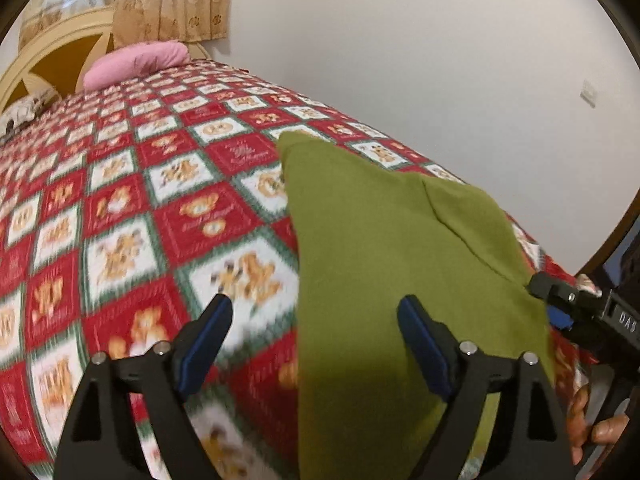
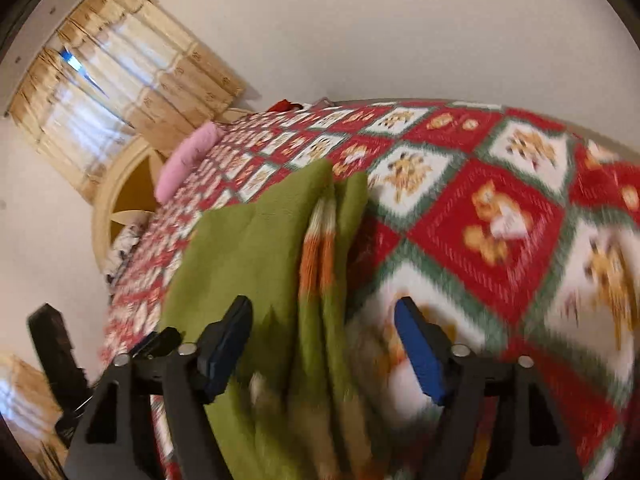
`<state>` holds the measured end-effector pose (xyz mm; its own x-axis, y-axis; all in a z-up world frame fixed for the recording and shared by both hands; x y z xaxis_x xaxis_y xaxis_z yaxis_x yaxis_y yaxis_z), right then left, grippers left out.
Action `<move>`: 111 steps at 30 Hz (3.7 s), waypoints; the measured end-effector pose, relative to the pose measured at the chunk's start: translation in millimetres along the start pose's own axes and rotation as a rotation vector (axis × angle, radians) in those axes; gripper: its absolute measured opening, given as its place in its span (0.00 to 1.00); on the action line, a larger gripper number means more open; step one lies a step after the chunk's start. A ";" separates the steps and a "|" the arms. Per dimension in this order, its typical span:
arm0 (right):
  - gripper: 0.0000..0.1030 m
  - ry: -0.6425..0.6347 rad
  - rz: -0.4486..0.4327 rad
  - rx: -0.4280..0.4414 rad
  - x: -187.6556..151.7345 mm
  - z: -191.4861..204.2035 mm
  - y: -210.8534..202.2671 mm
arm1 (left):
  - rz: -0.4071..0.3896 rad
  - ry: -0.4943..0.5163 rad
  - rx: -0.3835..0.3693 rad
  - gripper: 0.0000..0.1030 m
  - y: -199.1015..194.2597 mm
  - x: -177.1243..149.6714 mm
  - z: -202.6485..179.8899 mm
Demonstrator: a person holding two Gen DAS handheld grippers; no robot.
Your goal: Fold small clothes
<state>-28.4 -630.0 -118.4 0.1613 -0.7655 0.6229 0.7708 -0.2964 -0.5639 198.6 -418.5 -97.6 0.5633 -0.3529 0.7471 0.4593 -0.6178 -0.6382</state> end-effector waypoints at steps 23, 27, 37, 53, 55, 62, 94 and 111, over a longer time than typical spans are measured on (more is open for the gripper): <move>0.21 -0.274 0.085 -0.108 -59.1 38.0 -2.8 | 0.069 0.023 -0.023 0.43 -8.8 -44.6 -36.2; 0.18 -0.203 0.086 -0.010 -57.0 51.6 -15.3 | 0.071 0.020 -0.029 0.28 -20.4 -37.7 -36.7; 0.17 -0.216 0.122 -0.051 -71.5 38.6 -22.8 | 0.098 0.050 0.003 0.26 -23.9 -51.9 -37.4; 0.43 -0.309 -0.035 -0.219 -96.9 36.7 -82.0 | 0.042 0.135 0.104 0.60 -63.4 -90.9 -23.1; 0.54 -0.334 -0.068 -0.253 -102.4 37.7 -96.6 | 0.045 0.161 0.125 0.60 -72.7 -99.8 -23.6; 0.57 -0.380 -0.127 -0.302 -121.2 61.2 -135.2 | 0.014 0.170 0.131 0.72 -120.2 -131.5 -21.8; 0.75 -0.416 -0.514 -0.205 -105.6 131.7 -324.4 | -0.340 0.208 0.103 1.00 -272.1 -87.8 -82.4; 0.75 -0.402 -0.483 -0.214 -105.3 124.8 -315.7 | -0.333 0.239 0.108 1.00 -271.5 -91.7 -86.9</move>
<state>-211.9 -384.5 61.6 0.0773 -0.2576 0.9631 0.6811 -0.6918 -0.2397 -37.4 -279.4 23.4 0.2029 -0.3077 0.9296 0.6654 -0.6531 -0.3614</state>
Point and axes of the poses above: each gripper's, at about its wrist camera, not at the fingertips, and y roughly the way its jaws point, z to its left, x to its top, the point moved 8 cm from there along y, roughly the way its jaws point, and after that the axes turned 6 degrees about -z, right-handed, at the moved point
